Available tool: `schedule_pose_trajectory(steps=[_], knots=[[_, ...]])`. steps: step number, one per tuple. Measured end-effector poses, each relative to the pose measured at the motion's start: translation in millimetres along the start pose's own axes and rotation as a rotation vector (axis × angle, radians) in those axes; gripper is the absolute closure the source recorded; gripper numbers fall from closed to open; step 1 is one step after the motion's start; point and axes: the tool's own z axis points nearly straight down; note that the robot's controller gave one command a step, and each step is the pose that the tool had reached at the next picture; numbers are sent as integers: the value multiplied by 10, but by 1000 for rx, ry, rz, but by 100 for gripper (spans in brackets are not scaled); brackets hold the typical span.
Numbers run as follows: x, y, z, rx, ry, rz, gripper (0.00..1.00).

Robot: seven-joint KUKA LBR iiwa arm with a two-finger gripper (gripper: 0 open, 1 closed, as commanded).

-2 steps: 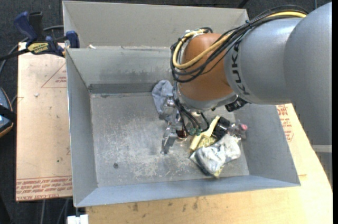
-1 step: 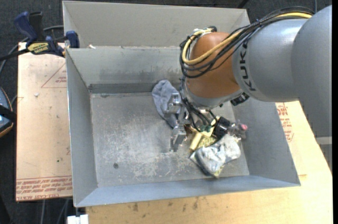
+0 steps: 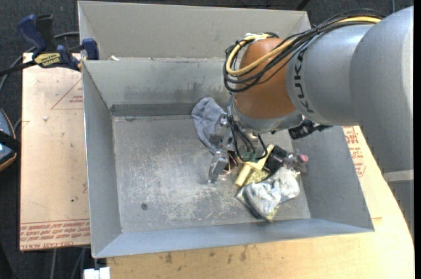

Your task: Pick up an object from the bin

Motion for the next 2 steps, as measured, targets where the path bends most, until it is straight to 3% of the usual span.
schedule_pose_trajectory(steps=[1,2], knots=[[-177,-68,-65,0,3,-130,0],[-521,-15,144,-1,2,33,100]])
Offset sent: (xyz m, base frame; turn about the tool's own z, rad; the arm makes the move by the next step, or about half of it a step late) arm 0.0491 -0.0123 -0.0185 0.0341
